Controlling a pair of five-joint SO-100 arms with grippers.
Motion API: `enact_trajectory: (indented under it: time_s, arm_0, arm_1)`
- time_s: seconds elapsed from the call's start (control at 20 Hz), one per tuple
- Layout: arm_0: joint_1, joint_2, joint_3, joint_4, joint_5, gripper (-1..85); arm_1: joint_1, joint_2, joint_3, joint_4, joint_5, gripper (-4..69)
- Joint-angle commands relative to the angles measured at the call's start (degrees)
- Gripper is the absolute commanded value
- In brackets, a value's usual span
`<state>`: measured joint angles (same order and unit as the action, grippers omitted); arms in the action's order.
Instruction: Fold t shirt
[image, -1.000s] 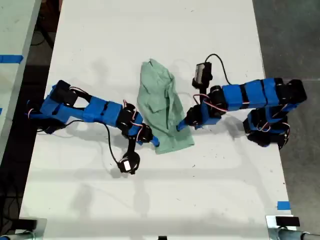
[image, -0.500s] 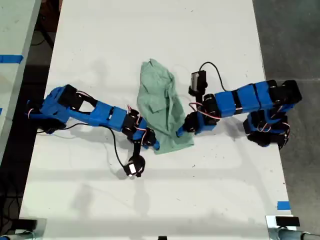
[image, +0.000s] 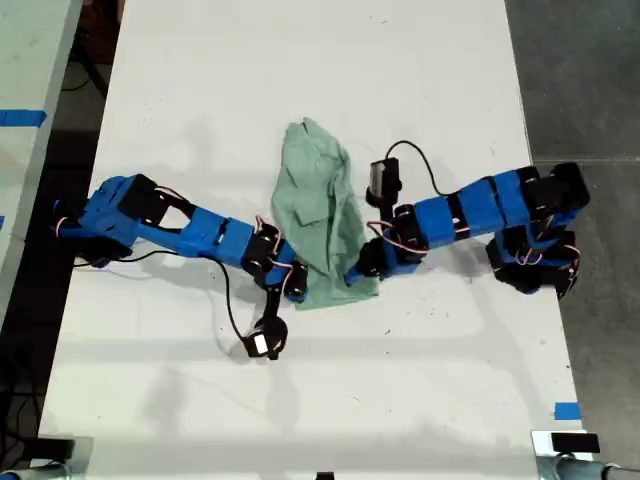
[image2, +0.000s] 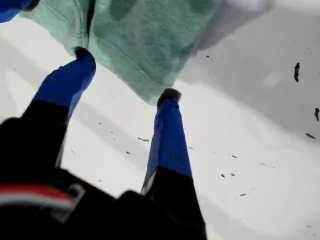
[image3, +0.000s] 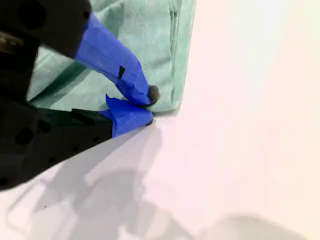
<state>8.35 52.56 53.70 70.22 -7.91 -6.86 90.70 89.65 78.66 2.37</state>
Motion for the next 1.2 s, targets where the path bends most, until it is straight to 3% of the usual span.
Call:
enact_trajectory:
  time_s: [0.0, 0.15, 0.3, 0.45, 0.65, 0.85, 1.0, 1.15]
  arm_0:
    - [2.90, 1.05, -1.58, 1.58, -1.93, 0.0]
    - [3.16, 1.05, -1.58, 1.49, -2.46, 0.0]
    - [3.16, 2.02, -1.49, 1.58, -2.37, 0.0]
    - [4.48, 3.87, -1.49, 1.49, -2.37, 0.0]
    - [7.29, 10.81, -1.58, 2.55, -3.78, 0.0]
    - [4.75, 23.55, -0.70, 8.79, -2.11, 0.0]
    - [-1.32, 32.96, 2.46, 16.61, -1.05, 0.0]
    - [-9.67, 44.47, 10.20, 19.78, 1.85, 0.0]
  arm_1:
    - [-0.88, -2.99, -0.53, -2.46, 0.53, 26.2]
    - [-2.02, -8.61, -1.93, -3.96, 1.23, 21.2]
    - [-3.78, -13.27, -2.81, -6.15, 3.60, -0.5]
    - [-6.33, -20.04, -12.66, -2.11, 4.92, -0.4]
    - [-8.88, -25.58, -42.98, 14.24, 4.48, -0.4]
    - [-5.01, -12.13, -40.52, 10.02, -2.72, -0.4]
    - [0.26, -4.66, -39.29, 6.42, -8.09, -0.4]
    - [7.29, 0.97, -36.65, 4.22, -11.51, -0.4]
